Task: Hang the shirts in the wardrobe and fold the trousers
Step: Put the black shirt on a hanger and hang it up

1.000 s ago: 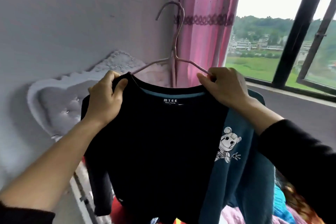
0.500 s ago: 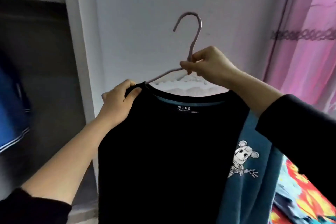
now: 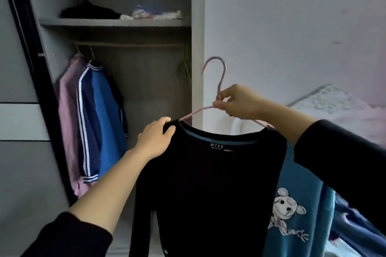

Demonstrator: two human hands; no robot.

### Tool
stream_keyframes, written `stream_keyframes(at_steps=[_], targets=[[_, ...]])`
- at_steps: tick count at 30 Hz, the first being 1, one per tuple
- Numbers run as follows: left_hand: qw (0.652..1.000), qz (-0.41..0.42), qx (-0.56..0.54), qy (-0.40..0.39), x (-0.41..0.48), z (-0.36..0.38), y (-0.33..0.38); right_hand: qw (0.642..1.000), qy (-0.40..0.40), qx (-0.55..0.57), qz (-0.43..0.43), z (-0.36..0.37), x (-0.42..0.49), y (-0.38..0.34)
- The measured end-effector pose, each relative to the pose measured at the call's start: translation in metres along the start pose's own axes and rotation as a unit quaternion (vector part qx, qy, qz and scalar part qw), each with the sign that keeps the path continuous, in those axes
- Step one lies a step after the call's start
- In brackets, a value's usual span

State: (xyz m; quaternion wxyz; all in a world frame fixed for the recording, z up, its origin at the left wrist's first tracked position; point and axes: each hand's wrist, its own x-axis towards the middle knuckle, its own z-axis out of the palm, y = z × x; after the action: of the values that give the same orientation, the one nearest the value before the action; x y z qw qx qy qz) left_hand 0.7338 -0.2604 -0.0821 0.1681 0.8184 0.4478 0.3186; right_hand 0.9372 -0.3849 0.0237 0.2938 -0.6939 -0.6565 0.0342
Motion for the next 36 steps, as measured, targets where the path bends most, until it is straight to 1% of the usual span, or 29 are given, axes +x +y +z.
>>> stream_keyframes(at_steps=[3,6,13,15,18,22,26,30,36], targets=[[0.999,-0.034,0.011,-0.008,0.030,-0.006,-0.042,0.999,-0.019,-0.025,-0.007,0.034,0.050,-0.013],[0.998,-0.054,0.013,-0.023,0.063,-0.012,-0.078,0.999,-0.017,-0.035,-0.021,0.065,0.104,-0.022],[0.996,-0.070,0.047,0.006,0.181,-0.041,-0.155,0.997,-0.050,-0.043,-0.040,0.120,0.246,-0.042],[0.996,-0.071,0.057,0.025,0.218,-0.053,-0.173,0.996,-0.050,-0.057,-0.046,0.135,0.283,-0.049],[0.995,-0.051,0.067,0.060,0.261,-0.067,-0.195,0.996,-0.047,-0.064,-0.046,0.154,0.336,-0.060],[0.987,-0.011,0.144,0.066,0.307,-0.082,-0.229,0.997,-0.035,-0.056,-0.043,0.177,0.400,-0.074],[0.981,0.001,0.171,0.094,0.364,-0.107,-0.264,0.997,-0.014,-0.056,-0.046,0.203,0.463,-0.089],[0.970,0.032,0.214,0.111,0.426,-0.136,-0.295,0.996,0.034,-0.079,-0.036,0.229,0.524,-0.106],[0.963,0.069,0.226,0.129,0.523,-0.193,-0.343,0.993,0.089,-0.081,-0.019,0.245,0.617,-0.141]])
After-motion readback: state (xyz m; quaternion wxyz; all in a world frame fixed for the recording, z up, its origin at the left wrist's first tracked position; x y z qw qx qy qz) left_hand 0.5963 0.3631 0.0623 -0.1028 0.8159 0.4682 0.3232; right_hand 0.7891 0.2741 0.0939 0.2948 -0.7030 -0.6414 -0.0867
